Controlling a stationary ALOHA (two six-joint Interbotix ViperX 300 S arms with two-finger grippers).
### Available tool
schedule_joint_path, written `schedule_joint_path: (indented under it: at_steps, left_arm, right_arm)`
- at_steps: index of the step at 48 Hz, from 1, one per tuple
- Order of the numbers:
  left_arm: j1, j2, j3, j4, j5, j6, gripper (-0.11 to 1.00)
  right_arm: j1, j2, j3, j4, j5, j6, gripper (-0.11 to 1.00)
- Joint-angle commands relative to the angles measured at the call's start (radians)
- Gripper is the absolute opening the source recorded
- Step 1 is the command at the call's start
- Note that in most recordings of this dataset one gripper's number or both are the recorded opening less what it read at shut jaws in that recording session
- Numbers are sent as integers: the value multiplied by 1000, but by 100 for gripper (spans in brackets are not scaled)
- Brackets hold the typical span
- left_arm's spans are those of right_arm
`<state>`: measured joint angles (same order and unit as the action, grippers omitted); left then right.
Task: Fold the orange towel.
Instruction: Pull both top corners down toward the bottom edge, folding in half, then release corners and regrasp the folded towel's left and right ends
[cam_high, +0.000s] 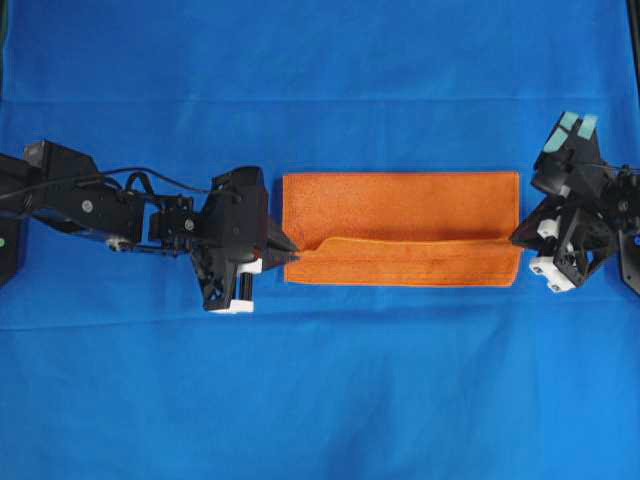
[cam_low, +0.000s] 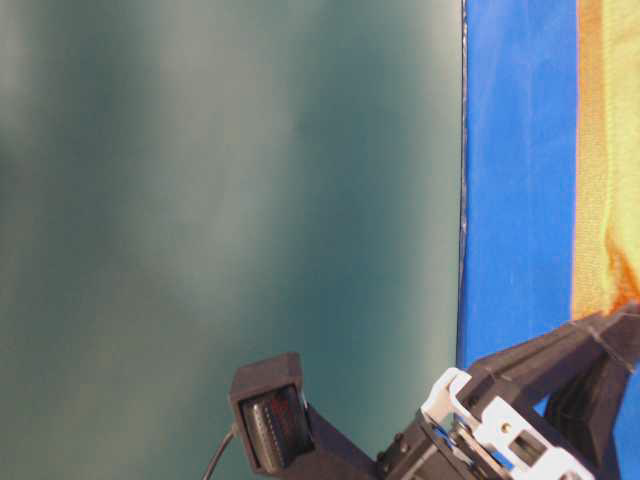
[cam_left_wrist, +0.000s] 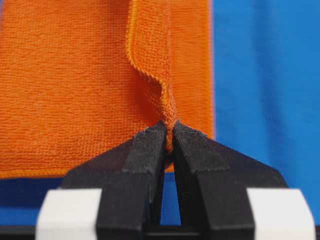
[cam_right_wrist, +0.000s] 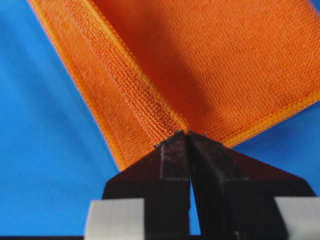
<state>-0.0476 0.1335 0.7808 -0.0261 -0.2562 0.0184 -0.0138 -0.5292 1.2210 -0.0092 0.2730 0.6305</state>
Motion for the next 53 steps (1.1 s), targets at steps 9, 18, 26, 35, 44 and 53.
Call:
schedule_joint_path:
  at_steps: [9,18,26,35,44,53]
  left_arm:
    - [-12,23,-23,0,-5,-3,1]
    - [-11,43,-38,0,-3,-3,1]
    - [-9,40,-35,0,-5,-3,2]
    - [-8,17,-31,0,-3,-2,43]
    - [23,-75,-11,0,35,9,82]
    - [84,-127,6,0,41,15,74]
  right_arm:
    - [32,38,-26,2,-8,15,1]
    - [46,60,-35,3,-18,20,1]
    - [63,67,-41,3,-32,26,3]
    - [64,60,-60,-5,-8,23,48]
    - [64,-15,-98,-67,81,15,60]
    - [-11,-121,-100,-173,141,28,60]
